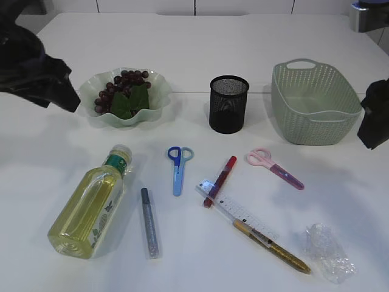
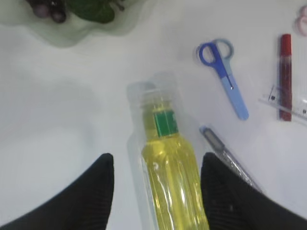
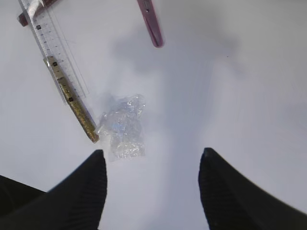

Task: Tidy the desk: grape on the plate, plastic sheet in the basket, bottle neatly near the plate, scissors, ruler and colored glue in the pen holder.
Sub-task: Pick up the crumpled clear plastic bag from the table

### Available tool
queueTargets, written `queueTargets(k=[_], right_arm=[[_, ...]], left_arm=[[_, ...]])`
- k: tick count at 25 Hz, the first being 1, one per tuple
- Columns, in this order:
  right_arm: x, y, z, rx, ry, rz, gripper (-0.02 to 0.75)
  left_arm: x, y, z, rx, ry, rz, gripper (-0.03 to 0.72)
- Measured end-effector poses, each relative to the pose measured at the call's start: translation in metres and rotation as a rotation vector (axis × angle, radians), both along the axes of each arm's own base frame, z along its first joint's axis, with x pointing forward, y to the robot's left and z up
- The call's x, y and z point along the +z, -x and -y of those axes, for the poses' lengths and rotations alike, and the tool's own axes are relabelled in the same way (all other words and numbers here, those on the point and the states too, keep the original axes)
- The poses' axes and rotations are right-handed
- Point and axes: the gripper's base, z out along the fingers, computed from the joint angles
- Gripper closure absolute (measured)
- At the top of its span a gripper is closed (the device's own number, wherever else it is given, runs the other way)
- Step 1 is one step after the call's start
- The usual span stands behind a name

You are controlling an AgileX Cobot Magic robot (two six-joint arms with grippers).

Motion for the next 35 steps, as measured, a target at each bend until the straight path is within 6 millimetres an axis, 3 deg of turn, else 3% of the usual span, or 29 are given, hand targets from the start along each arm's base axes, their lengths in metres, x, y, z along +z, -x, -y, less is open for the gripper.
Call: queueTargets(k=[5,9,14,17,23,35], right_arm=[[-0.011,0.005,0.000,-0.008,-0.005,-0.040,0.261],[-0.040,0.015,0.003,-0.009,0.019,-0.143,0.261],[-0.074,0.023,0.002,-0.016,-0.005,-0.167,0.261],[-0.085,0.023,-0.002,-0.020,-0.046,-0.170,0.244],[-0.104,0.007,-0.009,0.011,-0.080,-0.159,0.117],[-0.157,-0.015,-0.016,-0.005,-0.062,-0.277,0.102]], left_arm=[[0.005,0.043,-0.011,0.018,0.006,-0.006,0.272],[0.011,0.072,-0.018,0.017,0.007,0.016,0.272],[0.022,0.094,-0.024,0.022,0.019,0.054,0.273],[0.026,0.099,-0.025,0.025,0.024,0.062,0.273],[0.027,0.100,-0.024,0.038,0.041,0.057,0.273],[0.027,0.100,-0.024,0.038,0.043,0.056,0.273]])
